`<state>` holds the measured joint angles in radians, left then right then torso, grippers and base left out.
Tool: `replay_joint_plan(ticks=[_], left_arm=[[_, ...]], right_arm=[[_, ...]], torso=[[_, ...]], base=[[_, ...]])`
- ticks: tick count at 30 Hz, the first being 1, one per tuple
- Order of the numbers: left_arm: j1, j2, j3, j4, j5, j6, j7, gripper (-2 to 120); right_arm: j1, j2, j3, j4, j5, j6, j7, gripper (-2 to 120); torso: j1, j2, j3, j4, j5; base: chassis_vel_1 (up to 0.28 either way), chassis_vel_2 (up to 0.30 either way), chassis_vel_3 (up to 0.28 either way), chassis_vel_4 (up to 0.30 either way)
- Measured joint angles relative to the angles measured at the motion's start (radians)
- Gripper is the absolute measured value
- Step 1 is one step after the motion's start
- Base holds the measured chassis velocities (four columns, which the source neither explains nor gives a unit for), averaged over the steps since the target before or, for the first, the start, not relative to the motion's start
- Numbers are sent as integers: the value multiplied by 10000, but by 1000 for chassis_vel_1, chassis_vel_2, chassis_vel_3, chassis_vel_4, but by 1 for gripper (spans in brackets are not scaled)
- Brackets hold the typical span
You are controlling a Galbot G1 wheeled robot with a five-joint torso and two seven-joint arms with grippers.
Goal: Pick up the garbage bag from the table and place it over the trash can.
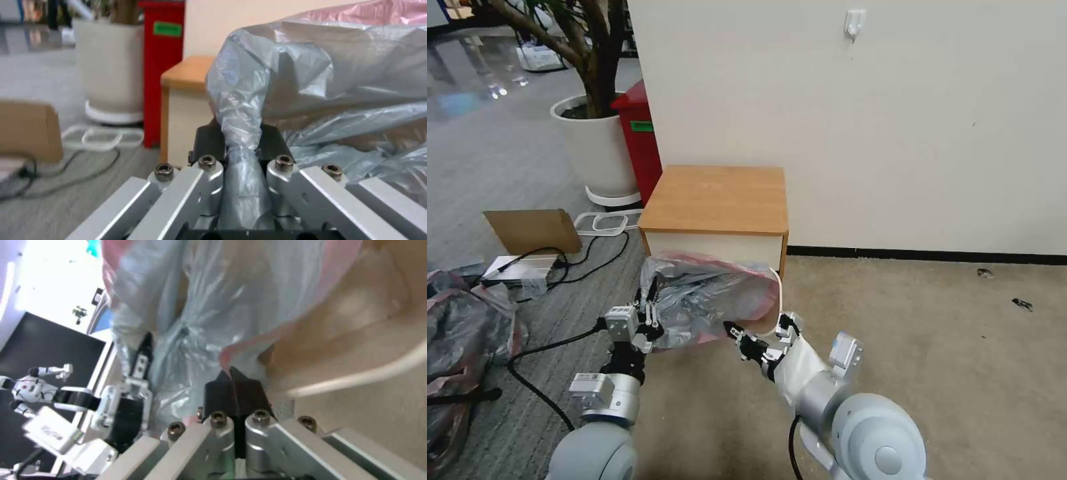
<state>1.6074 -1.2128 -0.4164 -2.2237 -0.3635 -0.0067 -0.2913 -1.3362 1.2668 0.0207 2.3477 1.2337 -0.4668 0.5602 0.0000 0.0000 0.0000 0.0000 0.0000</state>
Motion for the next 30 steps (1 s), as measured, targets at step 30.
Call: replay_joint_plan(ticks=[30], left_arm=[[-748, 240, -280, -92, -4824, 1413, -1981, 7]], right_arm=[[-485, -911, 2559, 667, -168, -538, -567, 0]], torso=[[0, 0, 0, 0, -1]], base=[[0, 0, 0, 0]])
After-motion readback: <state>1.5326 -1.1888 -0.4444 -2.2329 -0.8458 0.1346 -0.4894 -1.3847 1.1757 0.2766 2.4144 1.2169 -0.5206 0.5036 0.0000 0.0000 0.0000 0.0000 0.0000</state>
